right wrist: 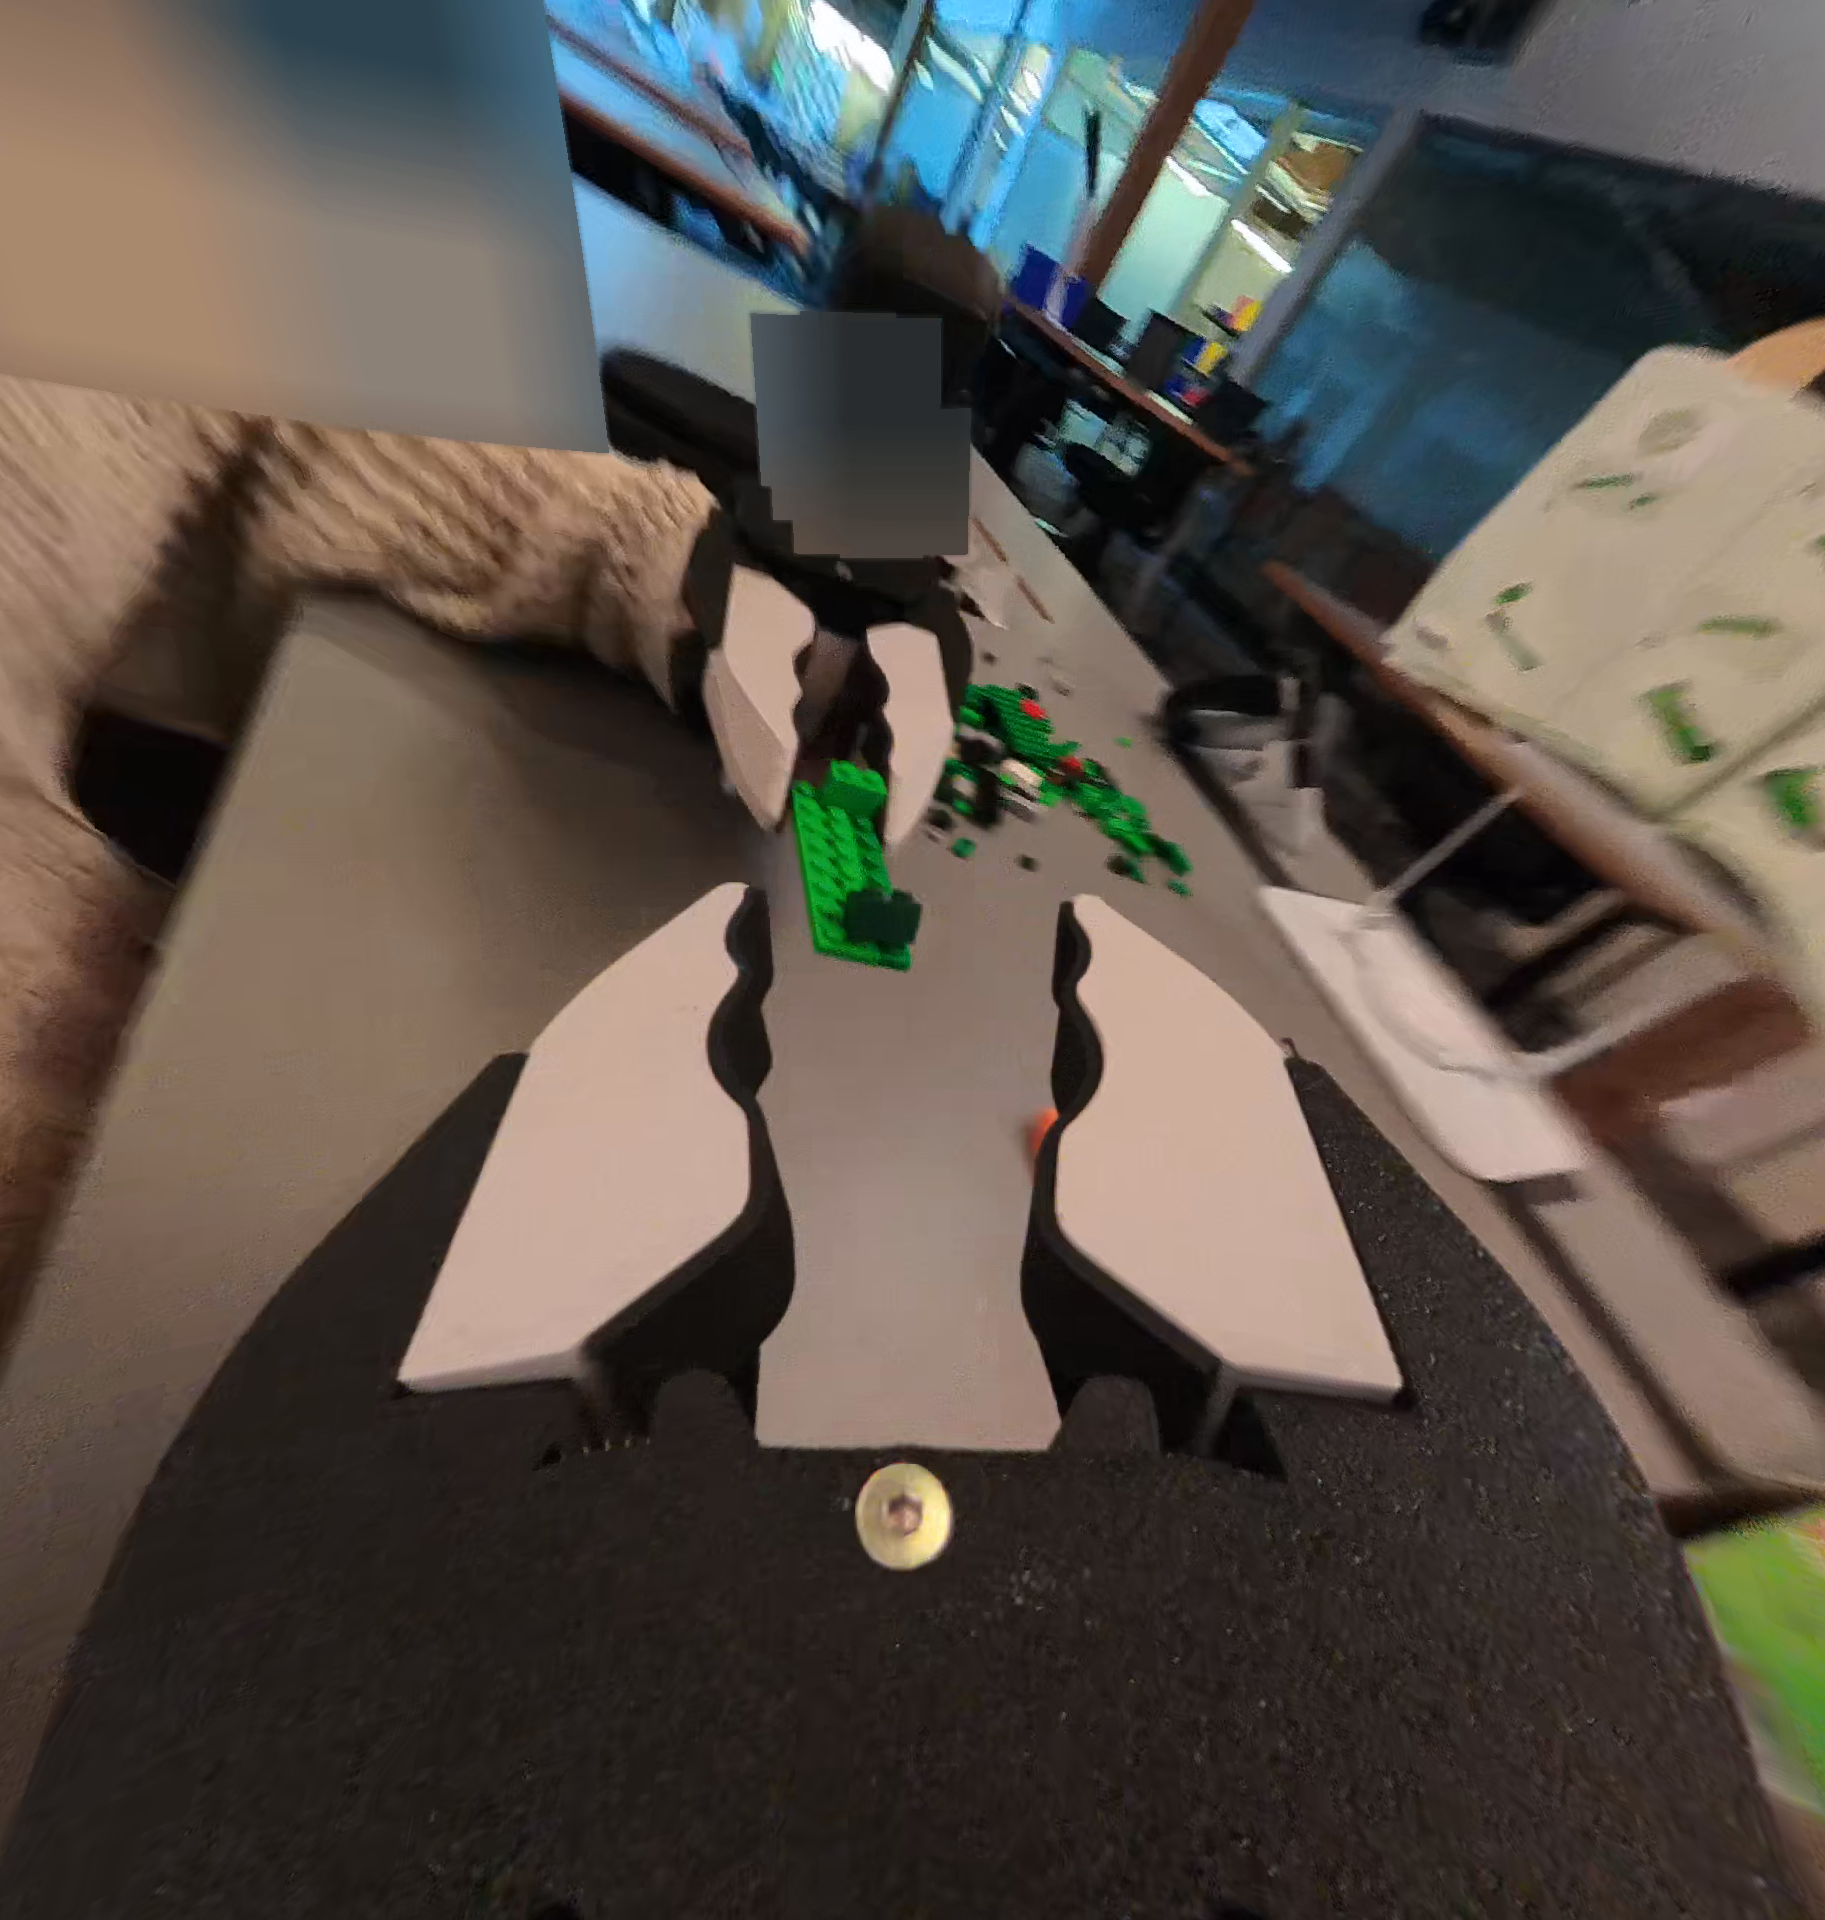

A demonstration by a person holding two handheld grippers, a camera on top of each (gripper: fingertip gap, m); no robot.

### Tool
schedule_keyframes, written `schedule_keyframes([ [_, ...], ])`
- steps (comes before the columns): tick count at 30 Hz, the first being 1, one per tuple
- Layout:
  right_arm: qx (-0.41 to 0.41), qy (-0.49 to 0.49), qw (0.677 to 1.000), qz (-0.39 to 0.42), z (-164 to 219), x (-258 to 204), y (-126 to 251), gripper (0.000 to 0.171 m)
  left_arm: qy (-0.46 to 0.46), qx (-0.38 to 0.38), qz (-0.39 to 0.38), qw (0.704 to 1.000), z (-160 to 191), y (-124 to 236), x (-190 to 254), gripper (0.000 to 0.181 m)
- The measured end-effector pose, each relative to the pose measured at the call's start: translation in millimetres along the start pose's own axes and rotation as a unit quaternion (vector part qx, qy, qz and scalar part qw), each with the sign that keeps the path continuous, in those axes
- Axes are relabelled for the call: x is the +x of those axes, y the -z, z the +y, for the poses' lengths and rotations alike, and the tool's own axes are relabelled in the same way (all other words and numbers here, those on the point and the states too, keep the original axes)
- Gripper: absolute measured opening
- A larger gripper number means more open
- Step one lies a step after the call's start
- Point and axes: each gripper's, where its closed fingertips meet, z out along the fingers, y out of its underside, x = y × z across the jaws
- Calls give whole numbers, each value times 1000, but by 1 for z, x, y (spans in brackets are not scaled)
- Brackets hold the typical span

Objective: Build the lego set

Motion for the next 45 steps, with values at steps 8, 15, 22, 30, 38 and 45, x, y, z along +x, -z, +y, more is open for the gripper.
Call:
schedule_keyframes([
  [8,-163,367,912,85,18,-17,-16,58,29,9,35,999,-4,1,8,26],
  [15,-123,357,925,36,14,-32,-28,47,63,26,117,991,-9,4,29,26],
  [22,-96,356,929,21,-2,-41,-29,36,80,25,142,986,-8,4,34,26],
  [30,-115,376,919,12,4,-42,-35,26,77,19,147,986,-6,3,37,26],
  [38,-123,385,914,17,6,-41,-34,17,79,20,146,986,-6,3,36,26],
  [45,-137,394,908,32,8,-38,-34,17,81,21,143,986,-5,2,35,26],
])
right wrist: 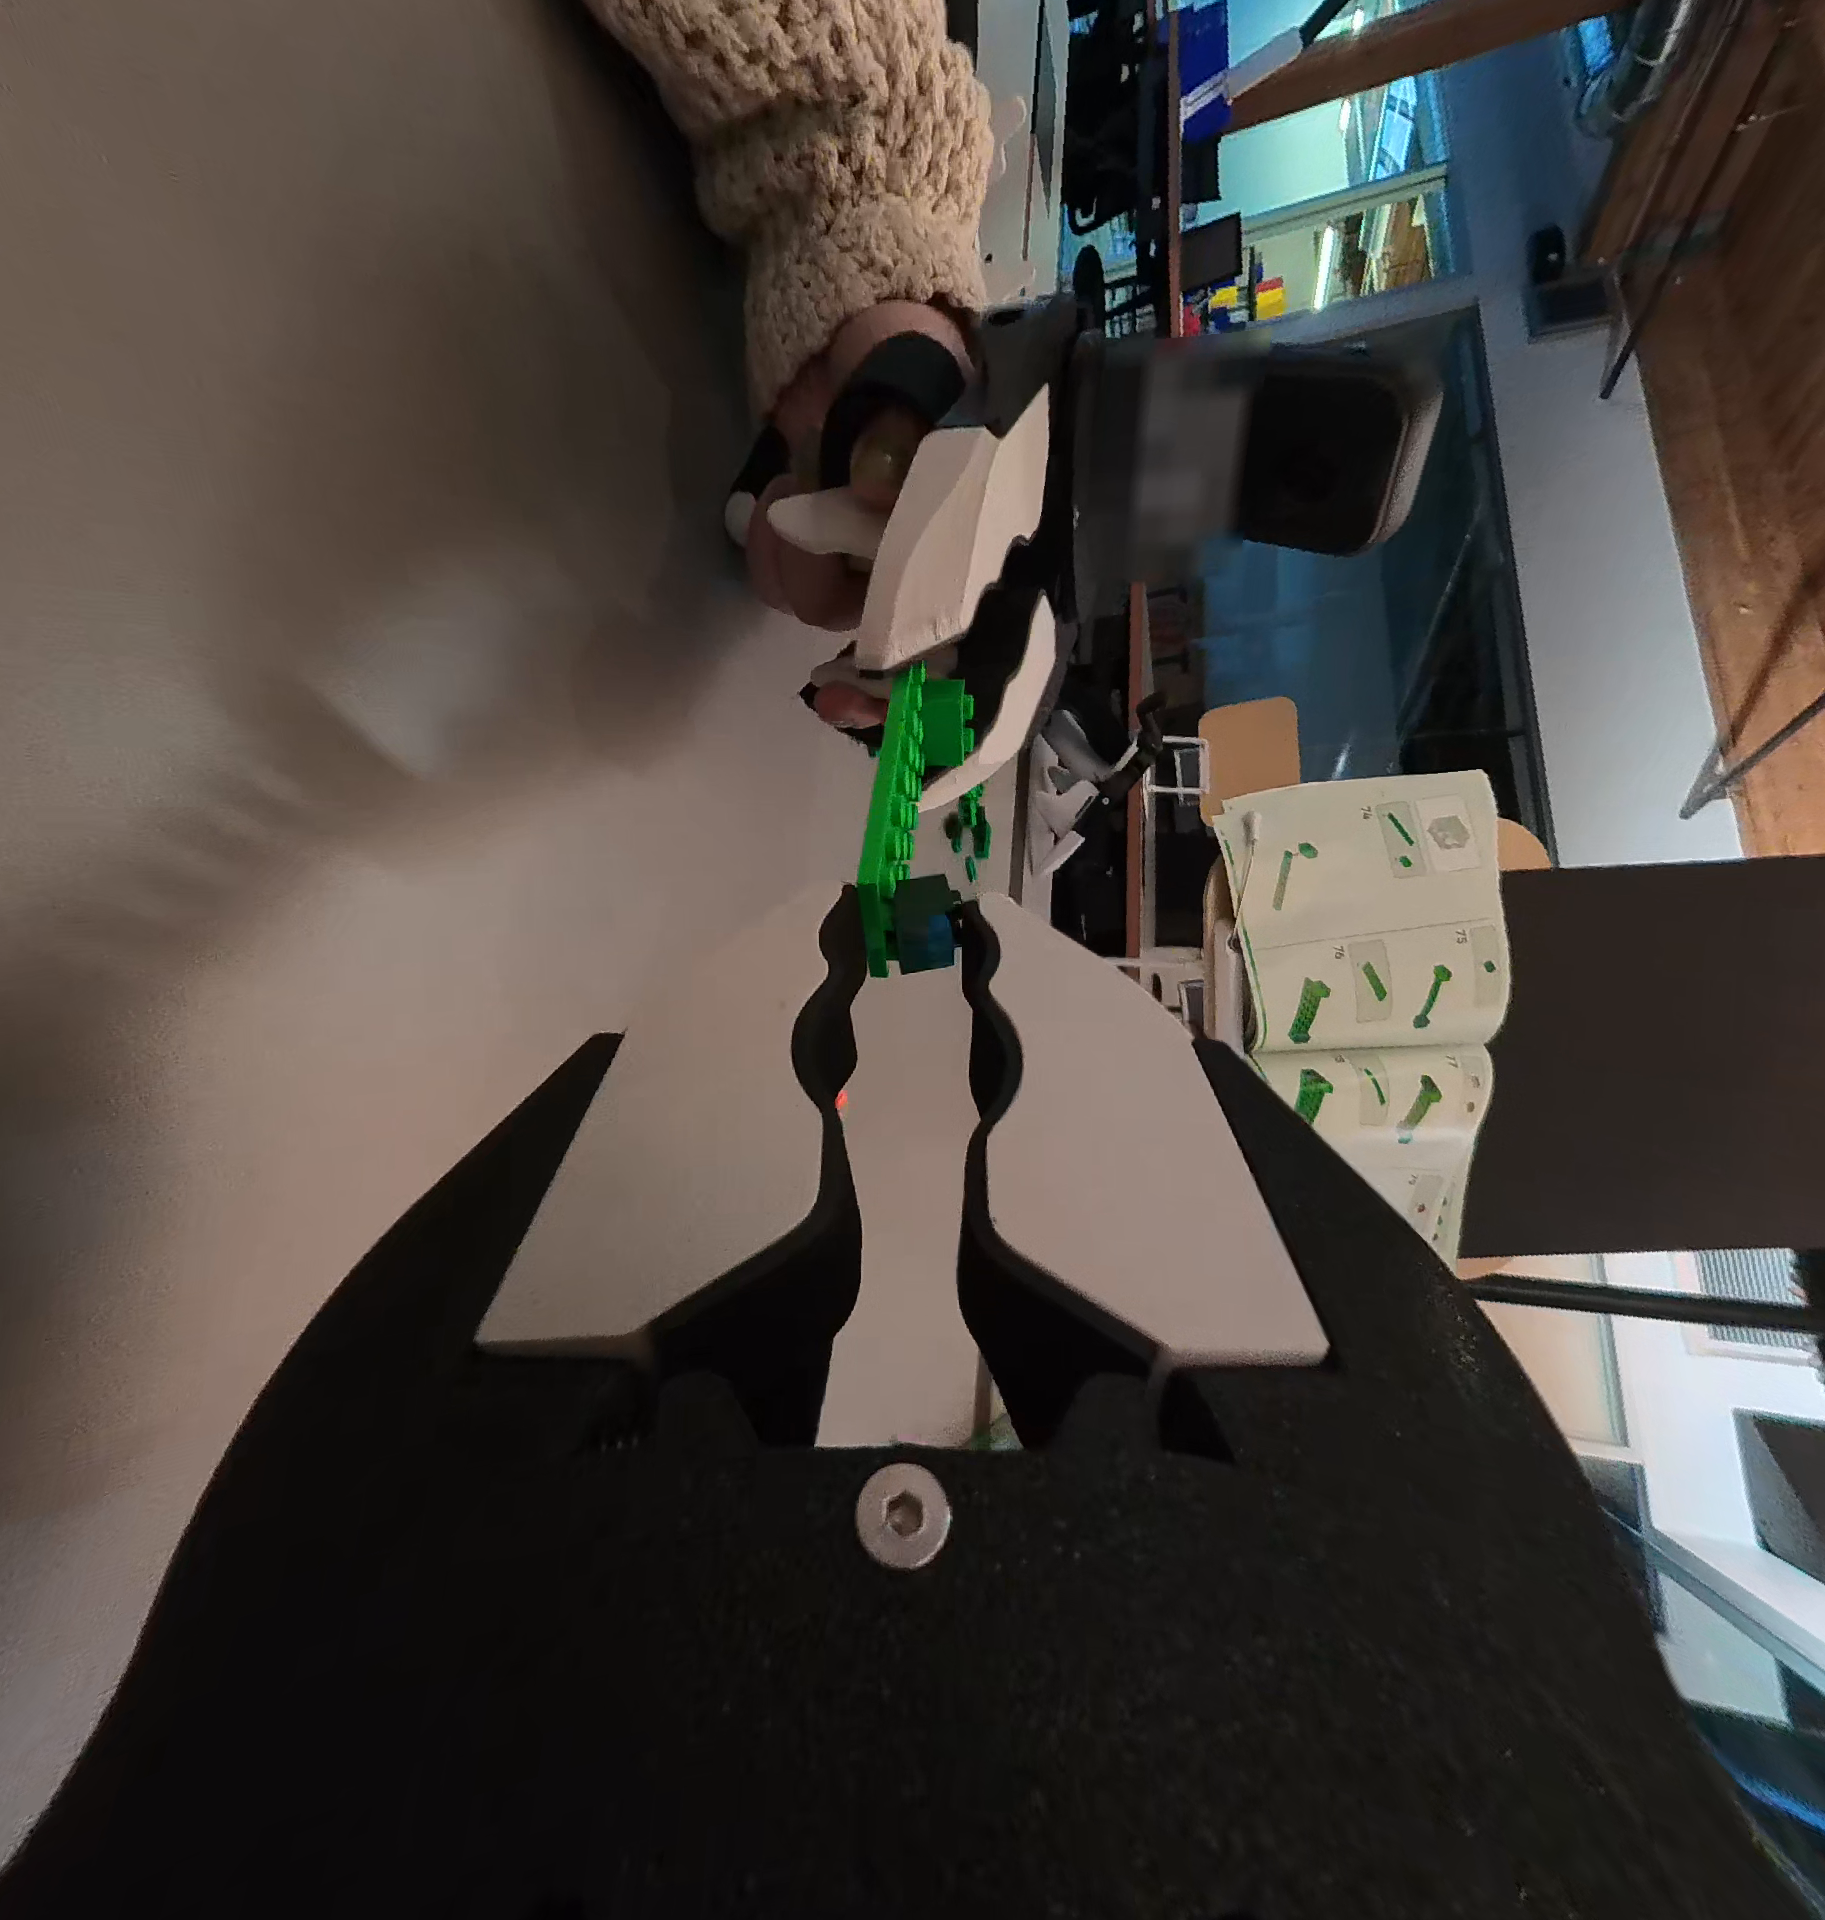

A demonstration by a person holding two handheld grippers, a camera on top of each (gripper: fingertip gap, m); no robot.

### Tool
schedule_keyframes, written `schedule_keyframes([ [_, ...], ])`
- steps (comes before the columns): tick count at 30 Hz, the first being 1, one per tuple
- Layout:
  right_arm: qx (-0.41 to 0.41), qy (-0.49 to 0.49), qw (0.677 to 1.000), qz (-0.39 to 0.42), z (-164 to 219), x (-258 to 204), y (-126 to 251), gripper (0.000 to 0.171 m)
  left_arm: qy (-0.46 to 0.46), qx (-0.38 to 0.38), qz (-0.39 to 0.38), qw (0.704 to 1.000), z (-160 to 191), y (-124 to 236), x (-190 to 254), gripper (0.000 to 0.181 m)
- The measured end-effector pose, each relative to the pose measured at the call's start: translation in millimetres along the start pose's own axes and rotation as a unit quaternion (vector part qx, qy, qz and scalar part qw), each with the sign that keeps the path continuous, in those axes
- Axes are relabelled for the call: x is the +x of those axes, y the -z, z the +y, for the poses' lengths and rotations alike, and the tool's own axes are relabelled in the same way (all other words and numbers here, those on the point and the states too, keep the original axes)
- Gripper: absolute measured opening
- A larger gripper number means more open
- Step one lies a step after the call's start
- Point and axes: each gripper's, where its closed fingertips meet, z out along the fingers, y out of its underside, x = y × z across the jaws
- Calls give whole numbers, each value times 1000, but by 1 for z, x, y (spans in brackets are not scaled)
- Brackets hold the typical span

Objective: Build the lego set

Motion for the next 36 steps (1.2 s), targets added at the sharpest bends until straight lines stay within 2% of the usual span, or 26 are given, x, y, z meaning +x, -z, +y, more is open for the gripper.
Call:
schedule_keyframes([
  [11,-31,7,999,16,13,2,-3,16,-36,6,-56,998,-1,-1,-12,29],
  [16,-42,14,999,19,20,0,-5,16,-41,8,-84,996,-3,1,-20,52],
  [20,-66,19,997,27,33,6,-6,16,-85,21,-180,980,-12,14,-43,73],
  [22,-90,26,995,30,43,12,-7,16,-157,16,-265,951,-20,25,-56,72],
  [23,-103,29,994,30,48,15,-8,16,-209,6,-322,923,-25,33,-64,71],
  [25,-123,34,991,29,55,19,-10,16,-324,-28,-416,849,-35,45,-69,70],
  [27,-135,37,990,17,57,20,-15,17,-427,-70,-467,771,-40,46,-67,68],
  [28,-137,38,990,11,56,20,-17,17,-460,-92,-477,743,-39,42,-66,68],
  [29,-137,42,990,7,55,20,-20,17,-479,-110,-478,728,-35,38,-65,69],
  [32,-141,53,989,-2,54,21,-24,17,-504,-140,-476,707,-29,33,-66,71],
  [36,-132,41,990,-7,54,22,-25,16,-501,-141,-459,720,-27,35,-67,76],
])
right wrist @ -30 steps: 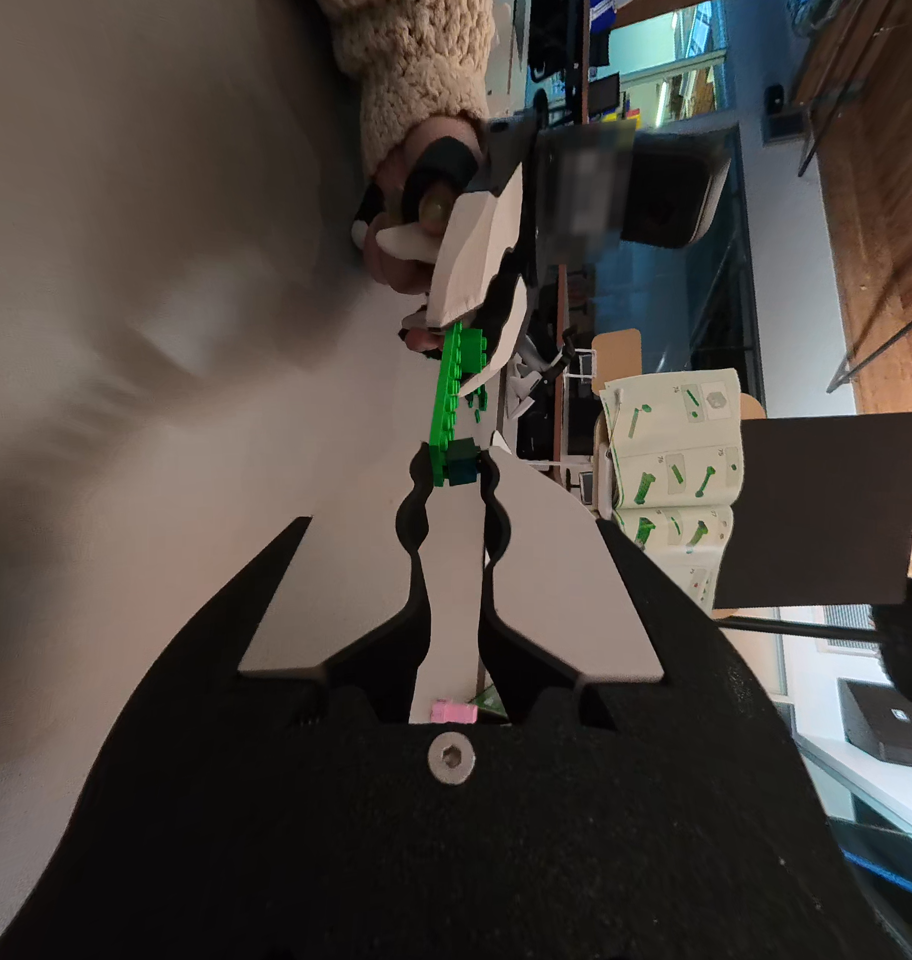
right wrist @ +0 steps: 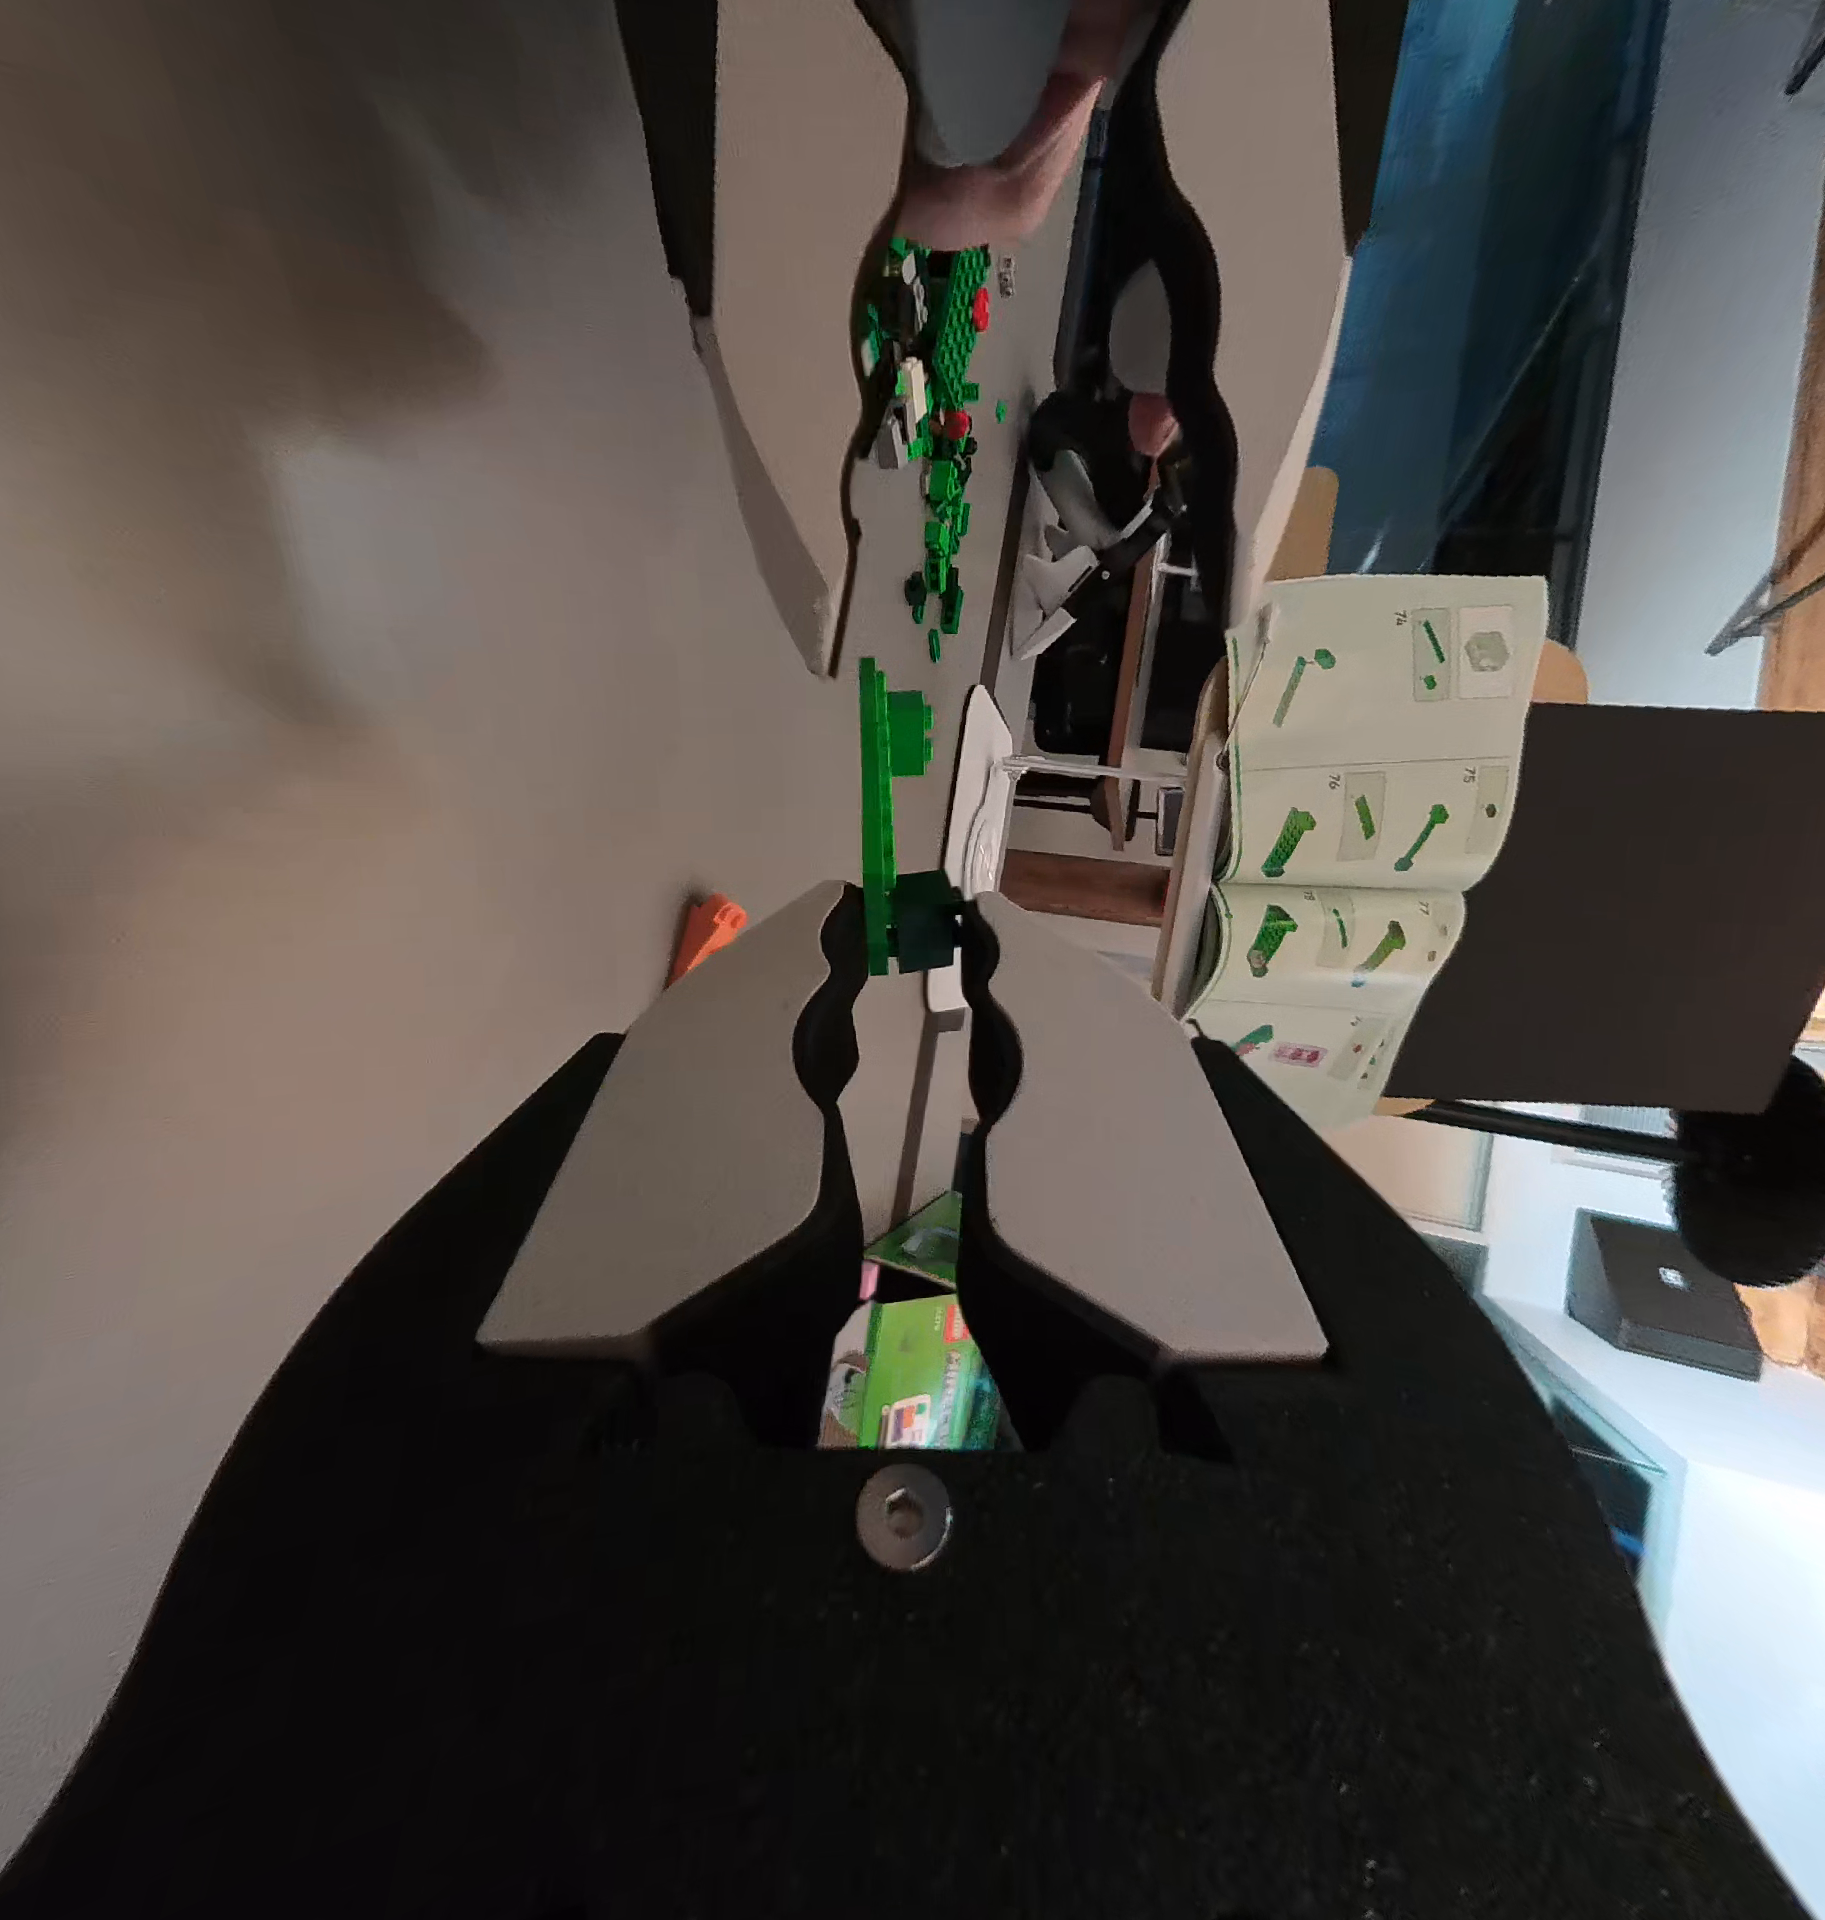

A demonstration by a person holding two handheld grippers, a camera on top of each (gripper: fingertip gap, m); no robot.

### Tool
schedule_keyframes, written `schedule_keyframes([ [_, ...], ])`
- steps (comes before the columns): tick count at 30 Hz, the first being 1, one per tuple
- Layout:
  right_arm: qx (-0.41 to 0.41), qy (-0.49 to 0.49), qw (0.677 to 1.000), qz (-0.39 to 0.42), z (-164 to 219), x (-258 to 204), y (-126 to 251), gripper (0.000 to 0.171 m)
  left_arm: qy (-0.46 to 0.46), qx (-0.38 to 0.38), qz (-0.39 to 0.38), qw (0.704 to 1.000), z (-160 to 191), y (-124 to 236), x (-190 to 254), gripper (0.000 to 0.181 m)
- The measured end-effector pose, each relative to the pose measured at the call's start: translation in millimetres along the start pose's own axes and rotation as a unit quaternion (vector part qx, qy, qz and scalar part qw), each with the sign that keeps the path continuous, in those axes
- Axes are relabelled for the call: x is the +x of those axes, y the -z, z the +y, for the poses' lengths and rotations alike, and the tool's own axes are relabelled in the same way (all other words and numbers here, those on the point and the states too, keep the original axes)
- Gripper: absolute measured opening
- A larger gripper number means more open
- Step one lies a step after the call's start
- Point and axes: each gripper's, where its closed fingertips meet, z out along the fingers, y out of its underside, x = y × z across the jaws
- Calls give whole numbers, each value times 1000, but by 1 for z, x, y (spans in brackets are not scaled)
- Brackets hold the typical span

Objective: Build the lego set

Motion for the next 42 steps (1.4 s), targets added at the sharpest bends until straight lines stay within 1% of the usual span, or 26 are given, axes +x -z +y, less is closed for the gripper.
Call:
schedule_keyframes([
  [2,2,-3,1000,-3,2,0,1,17,-6,10,30,999,1,1,8,76],
  [5,16,-22,1000,-15,-1,-1,3,16,-35,-13,57,998,10,-2,22,73],
  [8,40,-34,998,-32,-12,-3,6,16,-63,-20,67,996,7,-4,34,61],
  [10,47,-35,998,-38,-17,-2,7,16,-73,-18,60,995,3,-4,35,43],
  [14,51,-36,997,-41,-21,-1,7,16,-81,-25,48,995,5,-5,32,29],
  [18,54,-35,997,-46,-23,-2,7,16,-82,-25,43,995,5,-5,31,22],
  [19,56,-35,997,-50,-23,-3,7,16,-83,-21,39,996,4,-4,30,17],
  [24,53,-35,996,-58,-24,-4,8,16,-82,-19,43,996,3,-4,29,16],
  [30,22,-20,996,-79,-26,-4,9,17,-75,-19,43,996,3,-4,28,16],
  [34,9,-11,998,-61,-26,2,10,17,-55,-16,41,997,2,-4,24,15],
  [42,19,-21,999,-36,-28,5,12,17,-32,-8,43,999,-1,-4,23,15],
])
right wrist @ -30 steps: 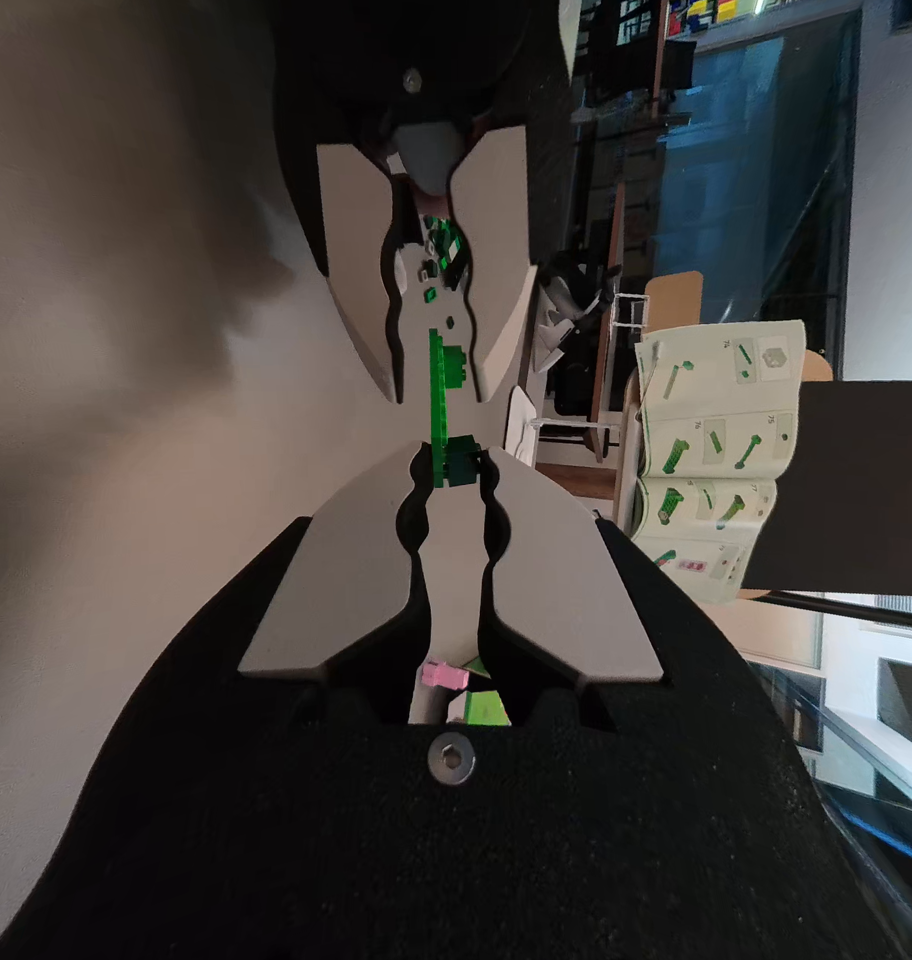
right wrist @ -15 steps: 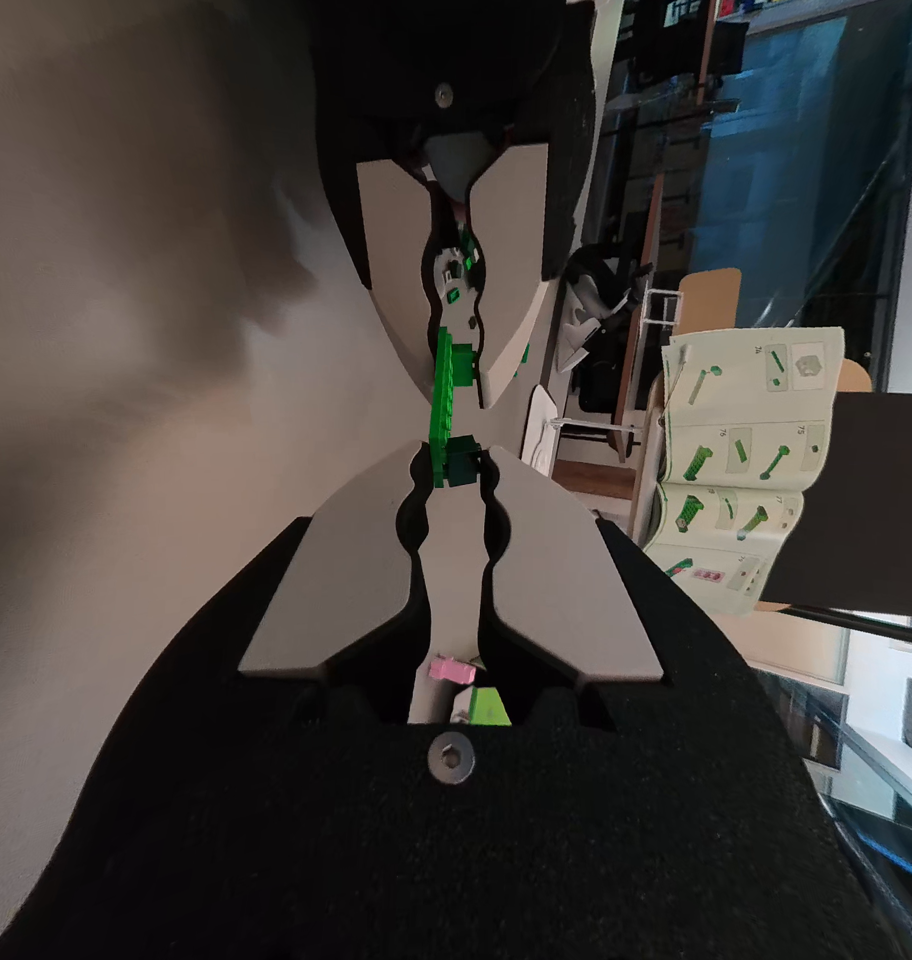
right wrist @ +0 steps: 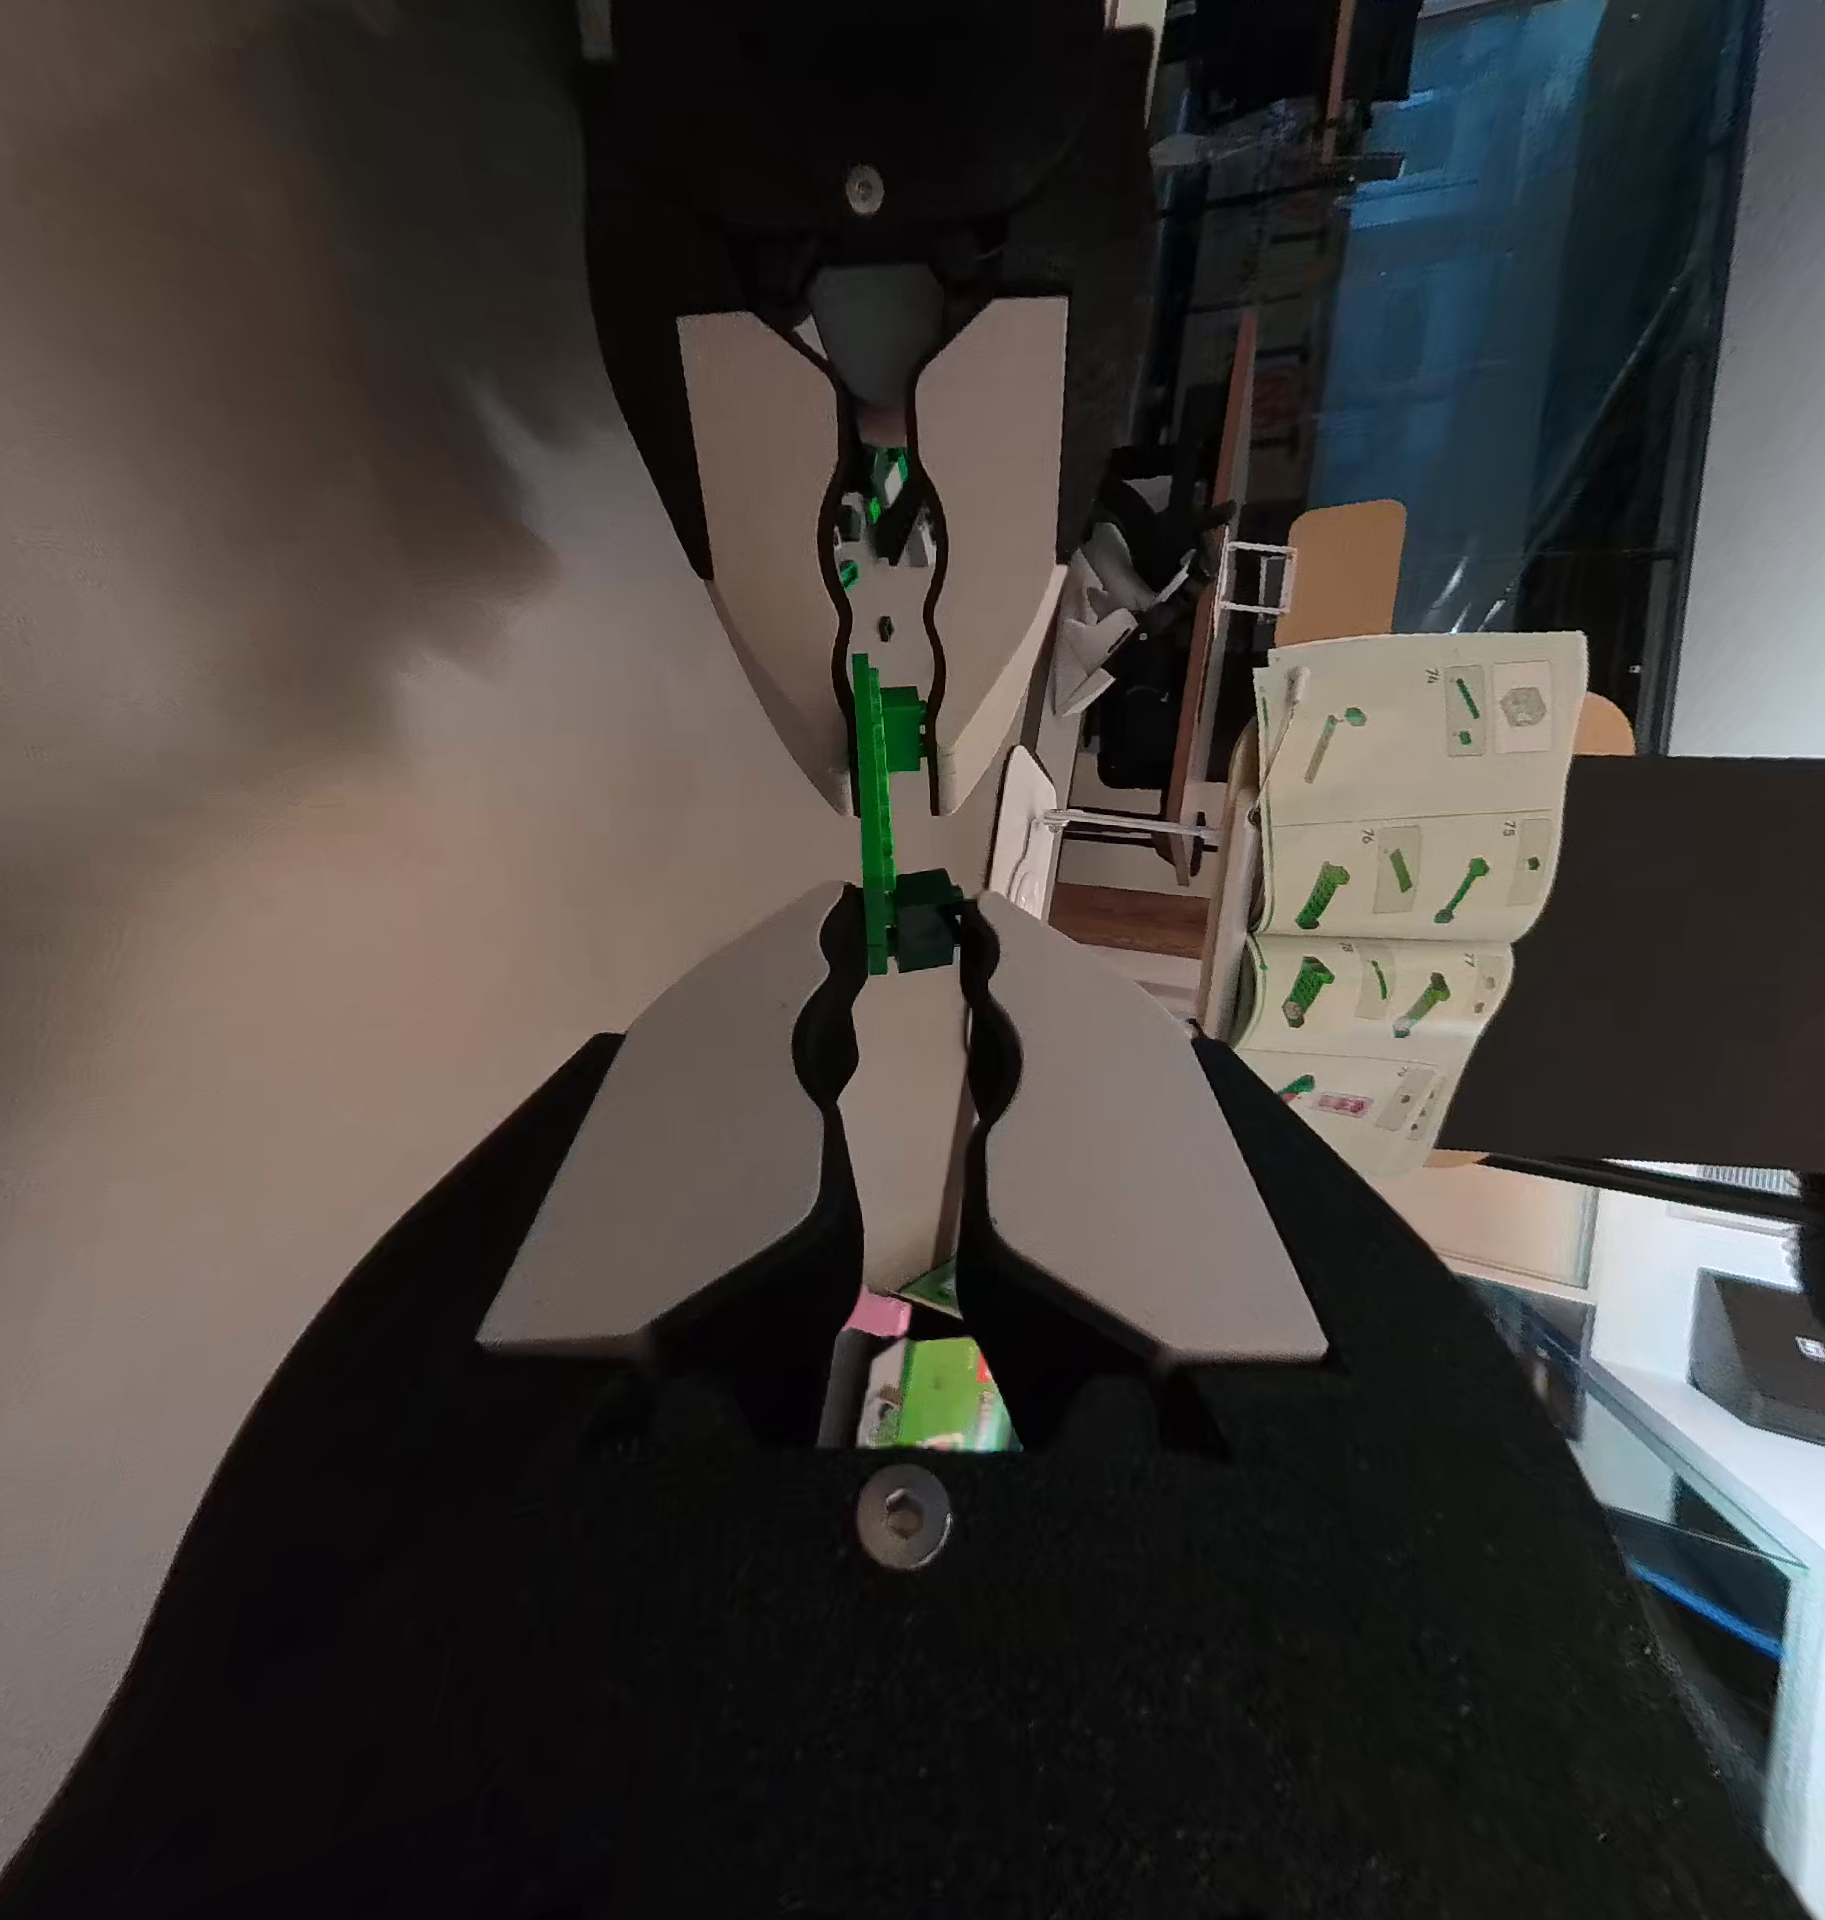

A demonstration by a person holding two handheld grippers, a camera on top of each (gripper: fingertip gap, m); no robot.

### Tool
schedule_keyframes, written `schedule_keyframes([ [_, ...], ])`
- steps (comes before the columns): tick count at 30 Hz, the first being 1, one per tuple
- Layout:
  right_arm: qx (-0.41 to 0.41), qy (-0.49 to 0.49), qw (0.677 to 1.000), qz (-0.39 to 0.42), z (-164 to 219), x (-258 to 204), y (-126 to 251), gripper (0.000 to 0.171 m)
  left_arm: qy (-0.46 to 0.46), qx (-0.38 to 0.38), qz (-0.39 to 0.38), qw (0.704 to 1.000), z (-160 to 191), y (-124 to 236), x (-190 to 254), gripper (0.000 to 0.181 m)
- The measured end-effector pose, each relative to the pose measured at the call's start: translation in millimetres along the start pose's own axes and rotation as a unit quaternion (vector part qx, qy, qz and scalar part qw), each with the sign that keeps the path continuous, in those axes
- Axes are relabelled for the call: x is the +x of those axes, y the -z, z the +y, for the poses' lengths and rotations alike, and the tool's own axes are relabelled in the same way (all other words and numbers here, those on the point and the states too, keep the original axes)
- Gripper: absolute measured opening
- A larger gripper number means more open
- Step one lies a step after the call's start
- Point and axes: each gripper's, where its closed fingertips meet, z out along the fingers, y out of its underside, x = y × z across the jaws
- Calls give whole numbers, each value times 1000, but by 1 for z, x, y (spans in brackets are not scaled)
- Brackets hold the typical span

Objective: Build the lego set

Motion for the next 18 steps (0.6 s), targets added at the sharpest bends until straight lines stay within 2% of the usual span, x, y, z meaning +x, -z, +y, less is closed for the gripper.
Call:
schedule_keyframes([
  [6,38,-25,999,-14,-8,-1,2,16,18,6,5,1000,-2,0,0,15],
  [18,17,-14,1000,8,-8,2,2,16,24,7,0,1000,-2,0,-4,15],
])
